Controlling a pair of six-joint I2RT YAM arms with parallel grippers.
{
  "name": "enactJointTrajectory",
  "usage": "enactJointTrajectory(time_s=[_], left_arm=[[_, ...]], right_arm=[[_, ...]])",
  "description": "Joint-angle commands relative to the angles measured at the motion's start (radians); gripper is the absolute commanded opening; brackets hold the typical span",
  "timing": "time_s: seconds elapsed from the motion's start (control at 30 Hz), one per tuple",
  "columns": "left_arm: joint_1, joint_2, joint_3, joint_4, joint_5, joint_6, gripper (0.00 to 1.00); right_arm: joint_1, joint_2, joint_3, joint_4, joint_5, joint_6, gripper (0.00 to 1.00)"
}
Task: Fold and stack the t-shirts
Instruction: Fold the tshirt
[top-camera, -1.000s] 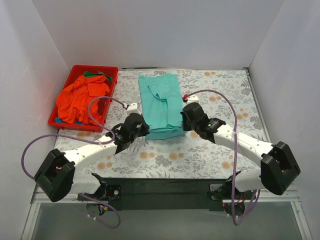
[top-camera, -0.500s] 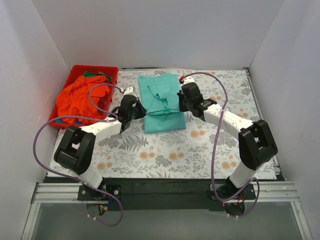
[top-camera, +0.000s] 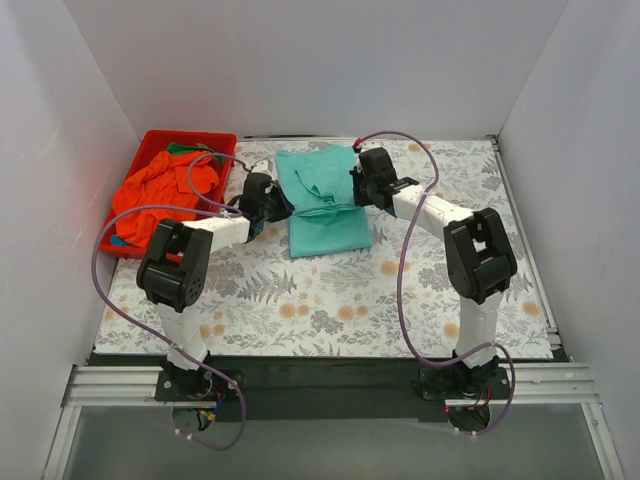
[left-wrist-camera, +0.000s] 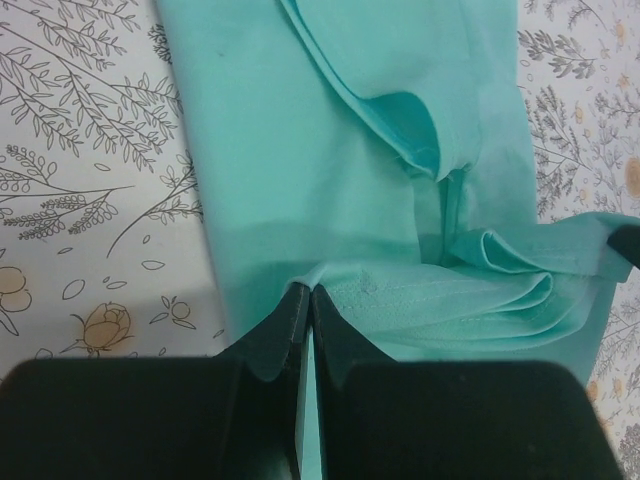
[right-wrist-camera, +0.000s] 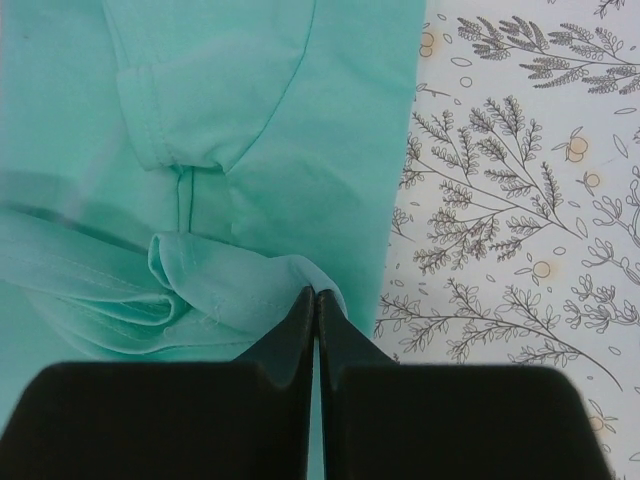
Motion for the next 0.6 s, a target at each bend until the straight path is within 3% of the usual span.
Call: enactJointTrajectory(time_s=[0.0, 0.47, 0.53, 0.57], left_arm=[[0.022, 0.007, 0.037, 0.021, 0.021, 0.004, 0.00], [0.055, 0.057, 0.066, 0.009, 0.012, -0.007, 0.00], [0.063, 0.073, 0.081, -0.006, 0.015, -0.007, 0.00], [0.066, 0.080, 0.095, -0.015, 0.015, -0.008, 0.05]], right_arm=[[-0.014, 0.030, 0.081, 0.033, -0.031, -0.028, 0.01], [-0.033, 0.116, 0.171, 0.029, -0.071, -0.033, 0.01], [-0.034, 0.128, 0.190, 0.023, -0.084, -0.034, 0.15], [-0.036, 0.140, 0.217, 0.010, -0.093, -0.033, 0.30]])
